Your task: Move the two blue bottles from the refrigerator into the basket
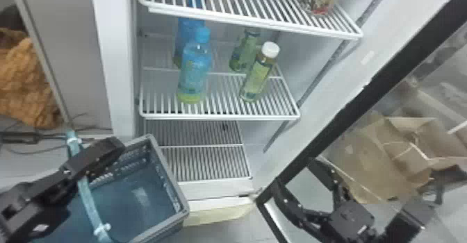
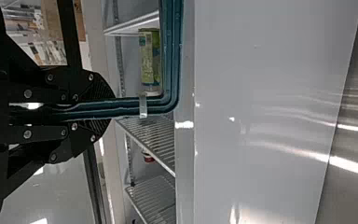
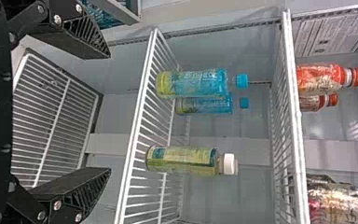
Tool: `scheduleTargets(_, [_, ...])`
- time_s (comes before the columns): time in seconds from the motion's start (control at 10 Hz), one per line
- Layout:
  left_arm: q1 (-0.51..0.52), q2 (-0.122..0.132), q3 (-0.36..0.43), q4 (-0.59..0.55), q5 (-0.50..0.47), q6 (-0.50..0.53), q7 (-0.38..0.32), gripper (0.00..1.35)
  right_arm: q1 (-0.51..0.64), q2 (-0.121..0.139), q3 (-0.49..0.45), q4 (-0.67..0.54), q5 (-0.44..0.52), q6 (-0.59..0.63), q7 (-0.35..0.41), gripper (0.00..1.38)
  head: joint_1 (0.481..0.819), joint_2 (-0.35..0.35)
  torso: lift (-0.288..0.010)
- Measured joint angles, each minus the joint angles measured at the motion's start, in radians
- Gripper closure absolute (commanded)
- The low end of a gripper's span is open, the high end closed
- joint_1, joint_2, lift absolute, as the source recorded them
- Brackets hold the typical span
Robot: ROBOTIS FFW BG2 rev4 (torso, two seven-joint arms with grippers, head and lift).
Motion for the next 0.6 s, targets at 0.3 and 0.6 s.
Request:
scheduleTargets(0.3, [-0.01,0.0,-0.007,0.0,-0.002,0.0,0.002,1.2,-0.102,-0.018,0.035,0.05,0.009,0.004,0.033,0.2,0.695,-0.312,-0.22])
scheduleTargets(0.6, [-0.016,0.0,-0.008,0.0,-0.002,0.003,0.003,1.2,-0.208,-0.029,0.067,0.124,0.005,0.011,0.04,0.2,0.695,-0.292,-0.22])
